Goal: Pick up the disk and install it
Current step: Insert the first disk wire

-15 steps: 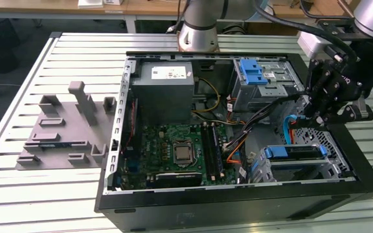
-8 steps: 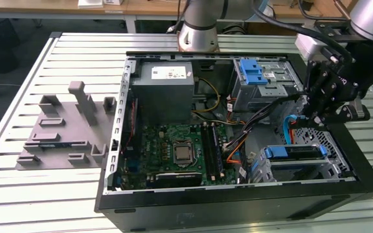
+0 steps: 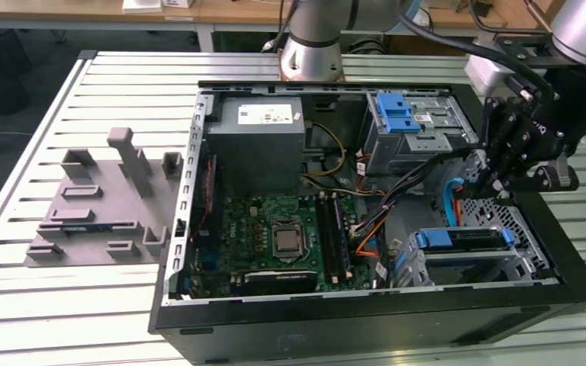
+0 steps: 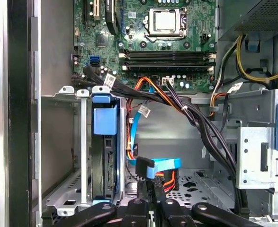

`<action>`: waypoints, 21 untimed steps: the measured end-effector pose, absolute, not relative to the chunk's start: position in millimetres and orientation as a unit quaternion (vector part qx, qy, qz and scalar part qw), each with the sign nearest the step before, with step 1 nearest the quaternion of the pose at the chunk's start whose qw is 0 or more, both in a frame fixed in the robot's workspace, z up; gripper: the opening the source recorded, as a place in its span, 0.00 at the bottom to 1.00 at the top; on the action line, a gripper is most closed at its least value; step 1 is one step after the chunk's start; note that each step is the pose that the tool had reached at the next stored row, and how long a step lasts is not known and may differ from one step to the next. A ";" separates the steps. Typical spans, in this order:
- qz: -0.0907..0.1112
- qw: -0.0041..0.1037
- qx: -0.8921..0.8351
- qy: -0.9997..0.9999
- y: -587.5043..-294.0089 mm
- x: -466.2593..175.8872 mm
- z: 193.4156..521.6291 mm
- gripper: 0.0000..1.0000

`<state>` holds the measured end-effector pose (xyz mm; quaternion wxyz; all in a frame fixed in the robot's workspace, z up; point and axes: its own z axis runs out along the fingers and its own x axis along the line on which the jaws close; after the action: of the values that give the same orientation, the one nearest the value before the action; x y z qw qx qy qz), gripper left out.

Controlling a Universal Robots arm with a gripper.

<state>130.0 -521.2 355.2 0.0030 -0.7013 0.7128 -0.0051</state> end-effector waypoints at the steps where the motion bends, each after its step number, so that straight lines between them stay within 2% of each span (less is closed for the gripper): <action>1: -0.005 0.003 -0.701 0.713 -521.2 130.6 355.1 0.16; 21: -0.001 -0.001 -0.687 0.727 -554.0 131.9 347.7 0.16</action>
<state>131.9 -554.0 347.7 -0.0010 -0.6866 0.7270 -0.0015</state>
